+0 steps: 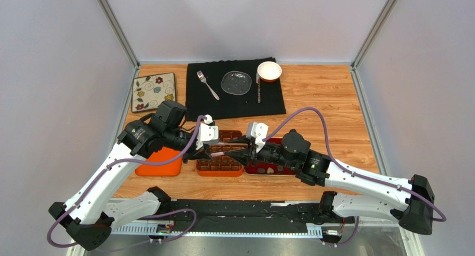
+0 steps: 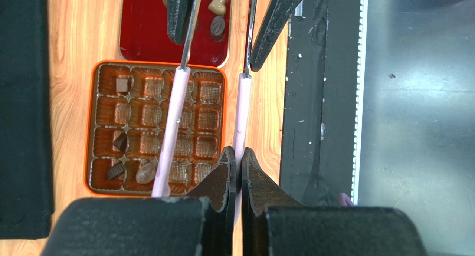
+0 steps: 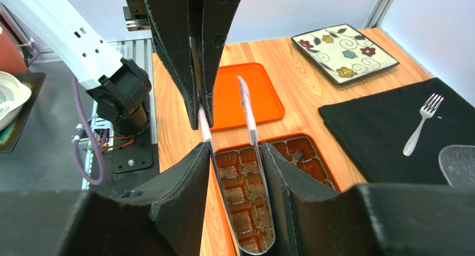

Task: Pack the chocolate
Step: Adjust the clamp, then pick up the fake chocolate from the plate, then place the fake chocolate in the packing box.

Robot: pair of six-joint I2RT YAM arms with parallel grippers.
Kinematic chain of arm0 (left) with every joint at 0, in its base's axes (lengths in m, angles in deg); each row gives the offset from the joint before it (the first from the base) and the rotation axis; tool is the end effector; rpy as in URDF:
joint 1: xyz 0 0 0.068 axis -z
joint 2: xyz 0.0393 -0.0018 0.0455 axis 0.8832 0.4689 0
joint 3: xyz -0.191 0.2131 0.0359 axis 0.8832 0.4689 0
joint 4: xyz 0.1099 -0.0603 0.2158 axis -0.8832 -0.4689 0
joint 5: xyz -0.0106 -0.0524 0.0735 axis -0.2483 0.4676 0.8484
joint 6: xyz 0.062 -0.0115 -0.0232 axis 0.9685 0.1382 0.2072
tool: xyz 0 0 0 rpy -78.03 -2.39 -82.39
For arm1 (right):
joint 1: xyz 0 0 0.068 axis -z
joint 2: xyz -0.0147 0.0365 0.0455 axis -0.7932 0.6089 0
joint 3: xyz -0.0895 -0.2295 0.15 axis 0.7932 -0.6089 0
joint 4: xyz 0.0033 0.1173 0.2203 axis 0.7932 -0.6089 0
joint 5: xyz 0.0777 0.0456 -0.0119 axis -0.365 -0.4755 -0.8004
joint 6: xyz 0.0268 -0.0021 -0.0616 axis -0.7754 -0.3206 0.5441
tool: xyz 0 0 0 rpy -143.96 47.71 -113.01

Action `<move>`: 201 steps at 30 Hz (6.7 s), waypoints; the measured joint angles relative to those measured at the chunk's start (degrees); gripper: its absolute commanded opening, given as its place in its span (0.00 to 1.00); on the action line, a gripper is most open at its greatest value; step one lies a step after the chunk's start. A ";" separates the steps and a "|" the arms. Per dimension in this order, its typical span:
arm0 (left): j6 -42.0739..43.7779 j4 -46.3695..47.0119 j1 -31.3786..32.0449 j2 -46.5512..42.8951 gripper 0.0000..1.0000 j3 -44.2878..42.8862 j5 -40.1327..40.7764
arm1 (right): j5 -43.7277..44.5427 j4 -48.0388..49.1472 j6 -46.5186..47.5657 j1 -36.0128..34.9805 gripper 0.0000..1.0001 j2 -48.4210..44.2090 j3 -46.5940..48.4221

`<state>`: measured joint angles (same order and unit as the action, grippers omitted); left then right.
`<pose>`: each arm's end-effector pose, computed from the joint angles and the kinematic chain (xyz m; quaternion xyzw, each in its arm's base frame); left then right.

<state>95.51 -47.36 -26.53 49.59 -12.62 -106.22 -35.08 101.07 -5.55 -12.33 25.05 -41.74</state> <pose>0.1035 -0.1156 0.3662 0.5910 0.6763 -0.3247 0.2965 0.0916 0.2174 0.3434 -0.4633 0.5543 0.3985 0.5650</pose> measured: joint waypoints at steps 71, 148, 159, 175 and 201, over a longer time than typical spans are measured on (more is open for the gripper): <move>-8.41 15.58 -25.42 6.49 0.45 17.03 1.70 | 33.77 -40.15 -20.79 0.61 0.35 -13.25 -5.51; -11.98 22.82 -38.84 10.80 0.78 26.86 4.61 | 24.20 -30.99 -13.94 6.51 0.25 -2.67 5.46; -12.26 22.03 -40.24 8.68 0.79 28.74 1.90 | 19.87 -25.09 -11.17 7.34 0.25 13.60 12.13; -12.61 19.76 -40.87 6.38 0.80 28.74 0.52 | 14.84 -17.22 -10.88 10.19 0.27 25.90 17.77; -12.24 18.14 -41.59 6.10 0.79 28.74 0.26 | 13.14 -16.44 -11.32 11.80 0.35 26.75 17.77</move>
<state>83.27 -29.21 -68.12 55.68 16.12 -105.96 -21.95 84.63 -16.87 -0.52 51.80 -23.97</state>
